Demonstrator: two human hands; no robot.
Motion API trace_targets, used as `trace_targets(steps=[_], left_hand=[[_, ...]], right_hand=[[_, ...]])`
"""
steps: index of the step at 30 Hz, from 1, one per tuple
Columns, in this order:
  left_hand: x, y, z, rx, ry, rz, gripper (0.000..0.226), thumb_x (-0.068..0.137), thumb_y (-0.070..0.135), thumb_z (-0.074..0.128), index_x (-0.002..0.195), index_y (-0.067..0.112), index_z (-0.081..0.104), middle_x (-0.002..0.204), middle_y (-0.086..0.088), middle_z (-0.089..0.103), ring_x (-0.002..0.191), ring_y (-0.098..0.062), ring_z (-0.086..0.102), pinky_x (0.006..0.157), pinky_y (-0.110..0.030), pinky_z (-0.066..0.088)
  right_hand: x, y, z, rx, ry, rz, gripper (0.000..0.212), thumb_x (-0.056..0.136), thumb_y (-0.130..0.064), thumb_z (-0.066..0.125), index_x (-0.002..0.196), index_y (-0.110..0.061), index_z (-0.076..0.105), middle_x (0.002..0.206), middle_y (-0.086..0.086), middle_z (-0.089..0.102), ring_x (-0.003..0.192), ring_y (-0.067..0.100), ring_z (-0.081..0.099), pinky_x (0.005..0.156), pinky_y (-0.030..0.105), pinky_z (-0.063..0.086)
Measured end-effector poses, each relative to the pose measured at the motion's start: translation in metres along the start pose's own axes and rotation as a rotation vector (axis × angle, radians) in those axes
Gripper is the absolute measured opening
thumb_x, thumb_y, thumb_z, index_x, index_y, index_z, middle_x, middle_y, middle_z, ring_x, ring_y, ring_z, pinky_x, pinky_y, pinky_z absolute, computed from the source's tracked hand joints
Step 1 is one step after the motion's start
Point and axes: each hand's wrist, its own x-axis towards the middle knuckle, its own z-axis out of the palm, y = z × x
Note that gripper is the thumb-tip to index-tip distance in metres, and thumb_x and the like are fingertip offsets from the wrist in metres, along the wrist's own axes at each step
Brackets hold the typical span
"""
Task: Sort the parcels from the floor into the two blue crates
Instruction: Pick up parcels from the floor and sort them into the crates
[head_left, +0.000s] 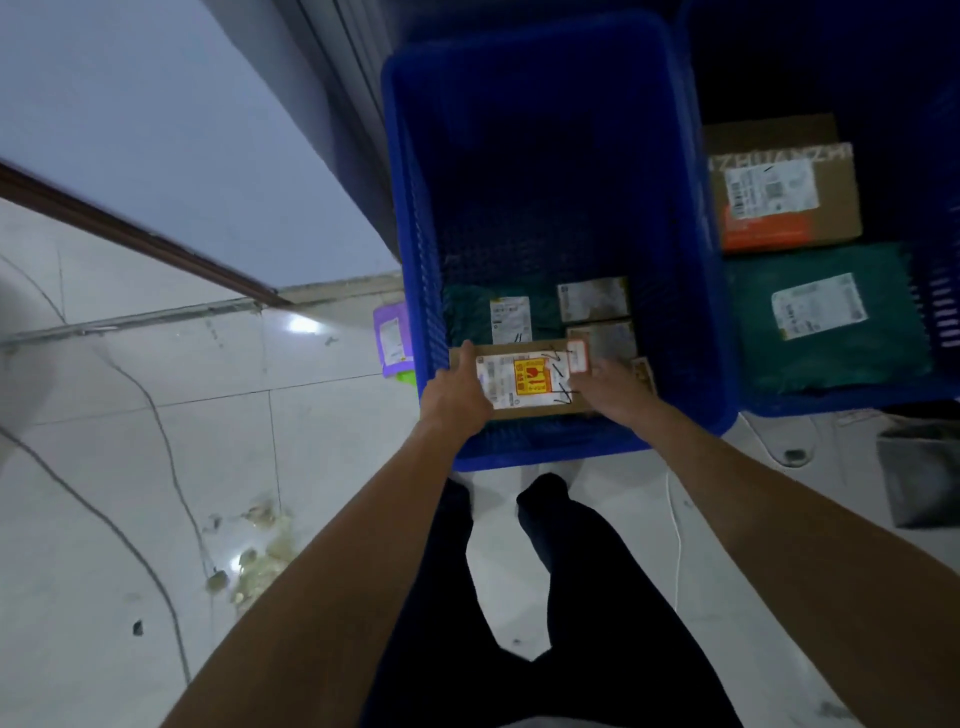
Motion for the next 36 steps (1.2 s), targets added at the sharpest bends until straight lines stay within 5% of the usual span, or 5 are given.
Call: trace_targets(steps=[11, 16, 22, 27, 36], left_hand=[[0.058, -0.013, 0.066, 0.009, -0.146, -0.127, 0.074, 0.095, 0.012, 0.057, 0.153, 0.007, 0.011, 0.141, -0.024, 0.043, 0.128, -0.039, 0.048, 0.102, -0.045, 0.048], [0.078, -0.018, 0.083, 0.045, -0.246, -0.159, 0.085, 0.097, 0.018, 0.057, 0.158, 0.007, -0.001, 0.153, -0.028, 0.028, 0.139, -0.042, 0.036, 0.112, -0.049, 0.038], [0.079, -0.011, 0.084, 0.097, -0.239, -0.158, 0.085, 0.098, 0.020, 0.055, 0.155, -0.005, -0.003, 0.152, -0.028, 0.034, 0.137, -0.040, 0.042, 0.110, -0.045, 0.042], [0.055, 0.007, 0.069, 0.114, -0.174, -0.152, 0.073, 0.099, 0.021, 0.053, 0.150, -0.012, 0.012, 0.148, -0.025, 0.040, 0.133, -0.036, 0.048, 0.109, -0.039, 0.044], [-0.009, 0.021, 0.008, 0.001, -0.170, -0.095, 0.041, 0.088, 0.034, 0.059, 0.123, 0.014, 0.052, 0.117, -0.007, 0.062, 0.107, -0.028, 0.062, 0.093, -0.041, 0.054]], right_hand=[[0.067, 0.032, 0.031, -0.174, -0.113, 0.070, 0.036, 0.088, -0.040, 0.060, 0.119, -0.022, 0.069, 0.116, 0.005, 0.070, 0.102, 0.022, 0.064, 0.099, 0.040, 0.048], [0.086, 0.039, 0.040, -0.207, -0.168, 0.066, 0.038, 0.096, -0.031, 0.057, 0.132, -0.022, 0.062, 0.127, 0.005, 0.064, 0.110, 0.023, 0.057, 0.088, 0.032, 0.040], [0.094, 0.044, 0.050, -0.266, -0.147, 0.105, 0.062, 0.094, -0.035, 0.061, 0.147, -0.013, 0.039, 0.143, 0.006, 0.054, 0.125, 0.026, 0.053, 0.103, 0.032, 0.039], [0.076, 0.035, 0.046, -0.315, -0.080, 0.121, 0.083, 0.088, -0.049, 0.060, 0.153, -0.011, 0.027, 0.146, 0.010, 0.051, 0.127, 0.029, 0.053, 0.106, 0.041, 0.043], [-0.005, 0.001, 0.019, -0.509, -0.004, 0.019, 0.069, 0.098, -0.045, 0.049, 0.151, -0.006, 0.029, 0.147, 0.015, 0.048, 0.129, 0.032, 0.051, 0.096, 0.039, 0.042]])
